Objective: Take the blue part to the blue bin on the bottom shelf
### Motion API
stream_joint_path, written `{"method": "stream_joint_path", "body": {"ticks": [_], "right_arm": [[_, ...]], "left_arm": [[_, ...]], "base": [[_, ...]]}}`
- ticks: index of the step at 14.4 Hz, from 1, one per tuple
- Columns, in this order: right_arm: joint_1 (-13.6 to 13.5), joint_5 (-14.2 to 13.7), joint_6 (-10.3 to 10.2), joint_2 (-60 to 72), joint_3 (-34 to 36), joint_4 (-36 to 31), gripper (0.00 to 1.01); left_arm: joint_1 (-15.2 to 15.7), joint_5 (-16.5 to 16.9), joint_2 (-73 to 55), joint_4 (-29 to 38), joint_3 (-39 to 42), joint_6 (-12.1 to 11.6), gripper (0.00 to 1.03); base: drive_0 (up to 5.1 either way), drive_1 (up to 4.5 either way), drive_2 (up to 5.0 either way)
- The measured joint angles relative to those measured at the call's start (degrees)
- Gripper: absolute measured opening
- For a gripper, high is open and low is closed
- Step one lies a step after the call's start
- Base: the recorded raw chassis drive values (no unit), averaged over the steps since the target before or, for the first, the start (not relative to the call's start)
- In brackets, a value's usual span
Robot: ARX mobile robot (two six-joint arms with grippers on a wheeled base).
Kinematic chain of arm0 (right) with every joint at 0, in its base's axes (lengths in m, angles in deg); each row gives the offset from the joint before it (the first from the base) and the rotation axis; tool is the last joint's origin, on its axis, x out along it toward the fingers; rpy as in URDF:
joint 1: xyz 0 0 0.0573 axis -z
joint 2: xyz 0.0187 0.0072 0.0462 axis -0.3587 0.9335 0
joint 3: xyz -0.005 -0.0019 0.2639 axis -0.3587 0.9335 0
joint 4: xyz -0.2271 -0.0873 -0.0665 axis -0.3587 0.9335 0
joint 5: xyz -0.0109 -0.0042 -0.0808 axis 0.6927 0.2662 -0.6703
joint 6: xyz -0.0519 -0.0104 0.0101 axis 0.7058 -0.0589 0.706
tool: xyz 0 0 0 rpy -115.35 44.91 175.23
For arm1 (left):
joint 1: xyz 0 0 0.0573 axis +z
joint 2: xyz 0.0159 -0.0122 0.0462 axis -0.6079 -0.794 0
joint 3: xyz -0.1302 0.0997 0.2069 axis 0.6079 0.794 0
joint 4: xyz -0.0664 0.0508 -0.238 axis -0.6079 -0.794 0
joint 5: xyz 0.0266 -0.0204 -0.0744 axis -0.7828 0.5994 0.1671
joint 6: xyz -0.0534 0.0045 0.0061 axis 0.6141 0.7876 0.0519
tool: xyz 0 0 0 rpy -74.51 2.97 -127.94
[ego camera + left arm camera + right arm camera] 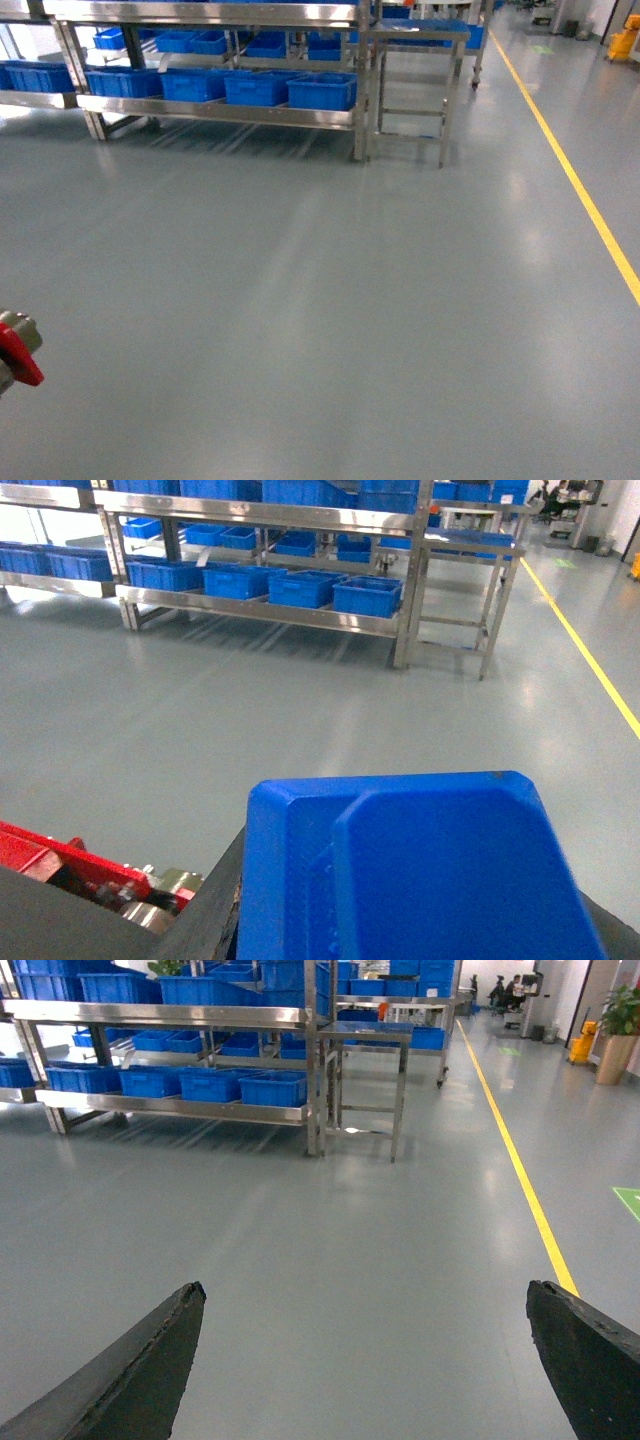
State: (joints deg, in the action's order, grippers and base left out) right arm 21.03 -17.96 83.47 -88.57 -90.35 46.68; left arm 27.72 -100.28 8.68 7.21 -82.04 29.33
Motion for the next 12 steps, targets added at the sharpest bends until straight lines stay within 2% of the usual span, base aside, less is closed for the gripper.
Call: {"method": "stream_joint_path", "body": {"ticks": [7,12], "right_arm": [[0.0,0.0,0.0,0.0,0.0,0.0,0.98],[0.02,-0.04,0.0,0.0,0.0,0.02,0.98]], "left_arm": [[0.0,0.0,0.0,0.0,0.0,0.0,0.44],[-0.17,0.33,-0.13,-0.15,0.0,-0.04,0.44]], "base": [[-1.6,-1.62,-1.6],[-0.6,-0.58,-0.6]]}}
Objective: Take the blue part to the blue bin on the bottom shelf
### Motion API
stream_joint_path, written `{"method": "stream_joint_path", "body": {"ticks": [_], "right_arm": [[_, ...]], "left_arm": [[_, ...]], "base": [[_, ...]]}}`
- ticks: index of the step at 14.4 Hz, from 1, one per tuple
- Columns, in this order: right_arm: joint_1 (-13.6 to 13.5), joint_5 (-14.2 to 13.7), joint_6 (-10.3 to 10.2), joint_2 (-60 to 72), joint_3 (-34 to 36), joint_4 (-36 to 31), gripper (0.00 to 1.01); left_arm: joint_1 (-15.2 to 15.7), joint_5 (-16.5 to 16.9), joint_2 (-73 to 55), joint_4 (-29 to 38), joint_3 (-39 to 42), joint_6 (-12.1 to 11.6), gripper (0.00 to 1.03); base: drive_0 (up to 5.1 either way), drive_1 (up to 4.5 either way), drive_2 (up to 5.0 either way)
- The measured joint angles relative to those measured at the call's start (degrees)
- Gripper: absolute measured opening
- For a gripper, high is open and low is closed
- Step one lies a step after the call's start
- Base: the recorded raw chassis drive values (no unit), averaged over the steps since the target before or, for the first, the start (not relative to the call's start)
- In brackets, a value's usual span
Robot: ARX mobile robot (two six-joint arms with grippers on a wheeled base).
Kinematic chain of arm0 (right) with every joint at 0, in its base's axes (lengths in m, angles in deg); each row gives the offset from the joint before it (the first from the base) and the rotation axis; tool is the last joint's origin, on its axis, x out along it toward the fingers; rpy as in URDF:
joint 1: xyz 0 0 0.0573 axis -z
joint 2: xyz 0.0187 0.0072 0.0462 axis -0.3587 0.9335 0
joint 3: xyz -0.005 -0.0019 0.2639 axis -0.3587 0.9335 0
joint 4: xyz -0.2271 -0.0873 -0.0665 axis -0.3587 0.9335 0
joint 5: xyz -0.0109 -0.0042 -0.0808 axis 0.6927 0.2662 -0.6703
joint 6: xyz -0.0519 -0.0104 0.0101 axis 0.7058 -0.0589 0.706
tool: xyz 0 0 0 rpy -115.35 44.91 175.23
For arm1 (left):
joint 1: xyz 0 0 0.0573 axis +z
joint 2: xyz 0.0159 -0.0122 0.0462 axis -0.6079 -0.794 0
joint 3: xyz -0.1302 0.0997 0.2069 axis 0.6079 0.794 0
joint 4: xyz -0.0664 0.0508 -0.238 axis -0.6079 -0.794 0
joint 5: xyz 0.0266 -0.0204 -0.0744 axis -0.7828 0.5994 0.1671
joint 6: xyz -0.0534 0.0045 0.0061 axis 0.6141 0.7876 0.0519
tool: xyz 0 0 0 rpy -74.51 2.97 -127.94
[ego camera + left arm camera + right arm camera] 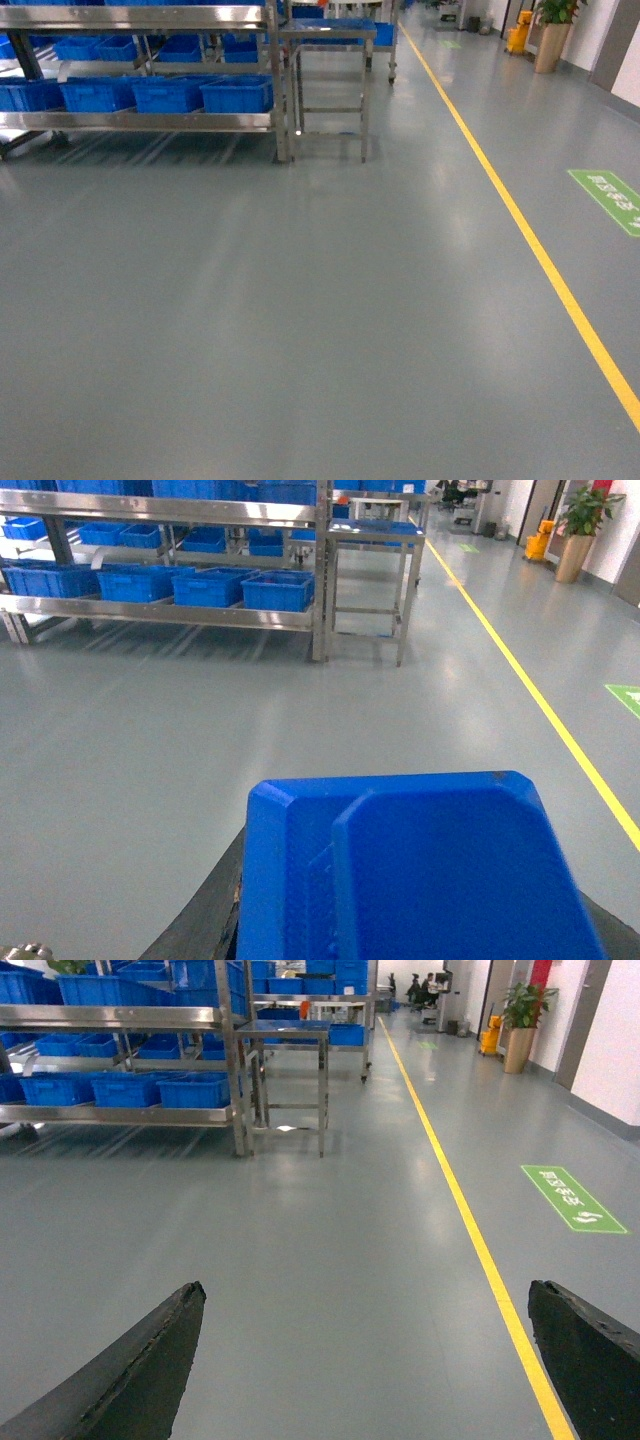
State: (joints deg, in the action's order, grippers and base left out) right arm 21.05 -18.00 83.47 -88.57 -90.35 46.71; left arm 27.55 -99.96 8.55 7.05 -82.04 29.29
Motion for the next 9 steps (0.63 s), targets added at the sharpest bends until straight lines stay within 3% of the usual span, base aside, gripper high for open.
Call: {"method": "stream_joint_path", "body": {"ticks": [2,9], "right_arm": [[-0.02,0.02,0.0,0.0,0.0,-0.02,0.98],[-0.02,0.02,0.0,0.0,0.0,0.09,0.98]], "left_arm": [[-0.02,-0.15,0.02,0.15,0.0,-0.02,0.44],[0.17,-0.33,0.13,0.26,0.0,-0.04,0.44]], "base": [[0.0,0.0,0.0],[0.0,4.23,-4.2]]}}
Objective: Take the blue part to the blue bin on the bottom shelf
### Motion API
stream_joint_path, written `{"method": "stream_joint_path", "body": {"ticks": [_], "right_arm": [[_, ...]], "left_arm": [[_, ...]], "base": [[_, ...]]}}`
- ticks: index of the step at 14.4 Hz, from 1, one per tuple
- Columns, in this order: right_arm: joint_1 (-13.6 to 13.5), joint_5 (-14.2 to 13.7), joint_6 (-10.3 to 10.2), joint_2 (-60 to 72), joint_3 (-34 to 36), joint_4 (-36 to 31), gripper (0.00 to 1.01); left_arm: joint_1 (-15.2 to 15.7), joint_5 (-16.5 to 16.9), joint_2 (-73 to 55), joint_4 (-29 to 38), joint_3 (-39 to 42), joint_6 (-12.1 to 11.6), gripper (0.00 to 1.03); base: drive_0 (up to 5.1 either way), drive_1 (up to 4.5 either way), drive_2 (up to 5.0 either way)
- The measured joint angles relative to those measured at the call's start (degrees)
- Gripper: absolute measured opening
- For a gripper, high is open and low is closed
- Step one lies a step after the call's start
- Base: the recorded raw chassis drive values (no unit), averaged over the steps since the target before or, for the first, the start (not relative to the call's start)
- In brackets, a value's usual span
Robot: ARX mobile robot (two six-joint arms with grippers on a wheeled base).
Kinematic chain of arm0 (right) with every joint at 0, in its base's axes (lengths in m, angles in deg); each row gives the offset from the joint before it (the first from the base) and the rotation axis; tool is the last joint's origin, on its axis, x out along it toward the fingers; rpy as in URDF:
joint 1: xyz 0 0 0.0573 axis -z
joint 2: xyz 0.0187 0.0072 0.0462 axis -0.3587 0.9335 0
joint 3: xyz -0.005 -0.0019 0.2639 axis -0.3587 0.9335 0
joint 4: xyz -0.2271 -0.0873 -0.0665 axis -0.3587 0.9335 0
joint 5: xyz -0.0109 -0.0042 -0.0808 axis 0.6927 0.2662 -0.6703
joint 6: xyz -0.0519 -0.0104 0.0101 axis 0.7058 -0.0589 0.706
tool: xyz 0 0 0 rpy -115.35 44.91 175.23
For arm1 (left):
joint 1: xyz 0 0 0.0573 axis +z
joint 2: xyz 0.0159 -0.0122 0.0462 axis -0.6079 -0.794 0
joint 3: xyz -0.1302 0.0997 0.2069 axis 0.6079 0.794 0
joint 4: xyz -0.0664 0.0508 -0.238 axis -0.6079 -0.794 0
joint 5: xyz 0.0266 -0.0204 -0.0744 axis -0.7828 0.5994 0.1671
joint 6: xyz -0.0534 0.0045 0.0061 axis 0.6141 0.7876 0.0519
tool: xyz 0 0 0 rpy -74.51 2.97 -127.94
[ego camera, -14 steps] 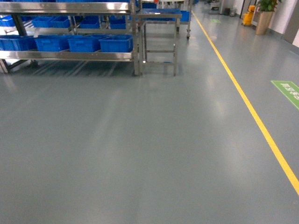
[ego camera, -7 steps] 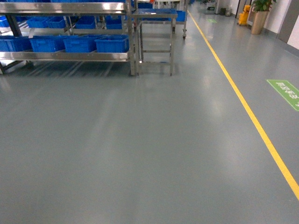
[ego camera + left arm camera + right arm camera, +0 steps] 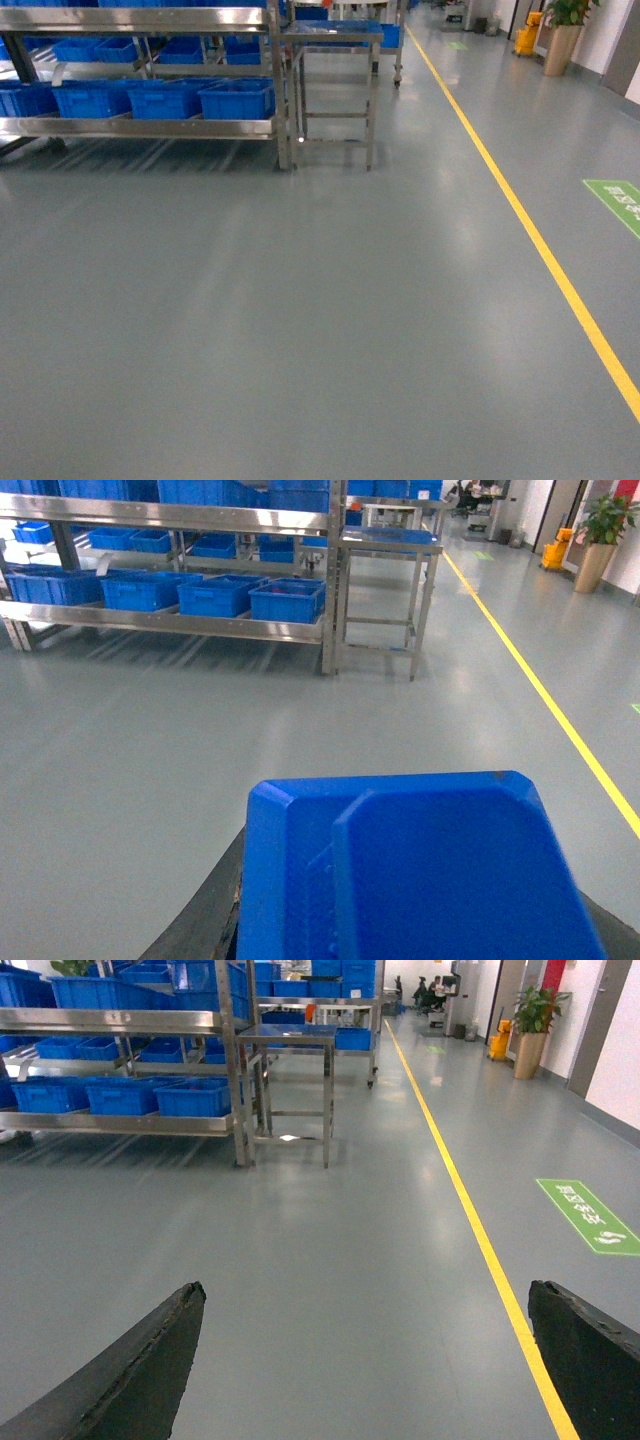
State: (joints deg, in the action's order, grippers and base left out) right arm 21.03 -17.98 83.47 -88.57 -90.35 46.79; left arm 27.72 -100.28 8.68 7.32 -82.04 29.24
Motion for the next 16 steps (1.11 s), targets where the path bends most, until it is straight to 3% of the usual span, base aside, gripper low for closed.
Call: {"method": "stream_joint_path", "body": {"ticks": [16], "right_arm": [[0.0,0.02,0.0,0.0,0.0,-0.02,0.98]], "left_arm": [[0.0,0.02,-0.13,-0.17,0.02,-0.02,0.44]], "base": [[0.0,4.2,-4.3]]}}
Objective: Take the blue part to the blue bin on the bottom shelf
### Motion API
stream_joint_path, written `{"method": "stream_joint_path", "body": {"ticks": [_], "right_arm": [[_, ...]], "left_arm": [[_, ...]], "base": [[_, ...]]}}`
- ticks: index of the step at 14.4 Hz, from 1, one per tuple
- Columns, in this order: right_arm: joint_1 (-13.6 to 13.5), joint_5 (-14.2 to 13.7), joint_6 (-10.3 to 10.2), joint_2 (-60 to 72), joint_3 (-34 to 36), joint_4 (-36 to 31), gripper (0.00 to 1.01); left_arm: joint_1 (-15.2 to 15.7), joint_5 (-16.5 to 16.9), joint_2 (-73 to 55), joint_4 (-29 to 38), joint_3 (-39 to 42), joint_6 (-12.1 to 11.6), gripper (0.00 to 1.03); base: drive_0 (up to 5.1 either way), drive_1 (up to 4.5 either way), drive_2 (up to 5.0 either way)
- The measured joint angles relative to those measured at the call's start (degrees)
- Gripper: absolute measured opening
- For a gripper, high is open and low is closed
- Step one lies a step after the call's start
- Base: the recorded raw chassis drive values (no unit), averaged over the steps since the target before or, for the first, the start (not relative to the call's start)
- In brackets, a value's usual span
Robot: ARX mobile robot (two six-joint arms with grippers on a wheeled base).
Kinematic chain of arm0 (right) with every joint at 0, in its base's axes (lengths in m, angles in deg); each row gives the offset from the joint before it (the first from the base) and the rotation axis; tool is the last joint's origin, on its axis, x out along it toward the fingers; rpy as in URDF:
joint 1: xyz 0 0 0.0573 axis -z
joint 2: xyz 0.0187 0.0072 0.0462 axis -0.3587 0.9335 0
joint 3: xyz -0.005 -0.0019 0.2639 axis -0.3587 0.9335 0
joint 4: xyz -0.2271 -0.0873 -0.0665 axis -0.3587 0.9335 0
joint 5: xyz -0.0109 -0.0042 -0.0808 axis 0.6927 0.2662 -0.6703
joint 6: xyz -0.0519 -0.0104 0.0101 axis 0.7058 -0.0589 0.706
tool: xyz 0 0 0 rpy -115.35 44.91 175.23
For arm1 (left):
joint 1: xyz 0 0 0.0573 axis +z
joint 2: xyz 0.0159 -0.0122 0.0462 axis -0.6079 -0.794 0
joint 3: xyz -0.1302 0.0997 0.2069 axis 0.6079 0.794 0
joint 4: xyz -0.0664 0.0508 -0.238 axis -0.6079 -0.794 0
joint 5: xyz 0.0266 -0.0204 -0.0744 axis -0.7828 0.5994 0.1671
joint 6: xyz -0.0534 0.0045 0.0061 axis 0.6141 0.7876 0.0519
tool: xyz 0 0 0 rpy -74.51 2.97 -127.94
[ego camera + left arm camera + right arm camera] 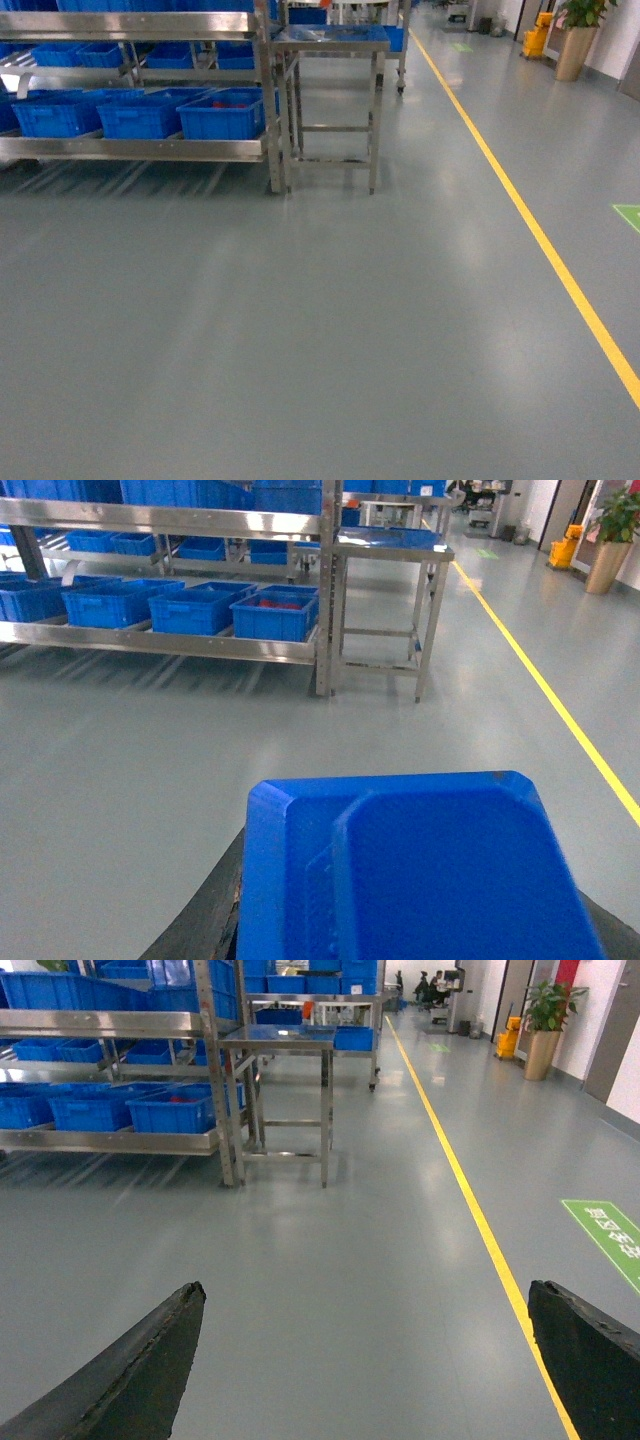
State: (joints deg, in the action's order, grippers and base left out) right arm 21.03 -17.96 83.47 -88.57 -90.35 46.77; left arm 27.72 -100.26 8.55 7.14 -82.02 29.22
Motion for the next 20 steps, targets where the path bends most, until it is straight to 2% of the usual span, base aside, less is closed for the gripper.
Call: {"method": "stream_joint_path", "body": {"ticks": [20], "right_arm": [[0.0,-0.02,-0.02,0.0,0.0,0.0,0.98]], "left_arm": [[0.07,-0.04,0.07,0.04,0.0,0.0,0.44]], "base": [[0.0,4.25,-4.2]]}}
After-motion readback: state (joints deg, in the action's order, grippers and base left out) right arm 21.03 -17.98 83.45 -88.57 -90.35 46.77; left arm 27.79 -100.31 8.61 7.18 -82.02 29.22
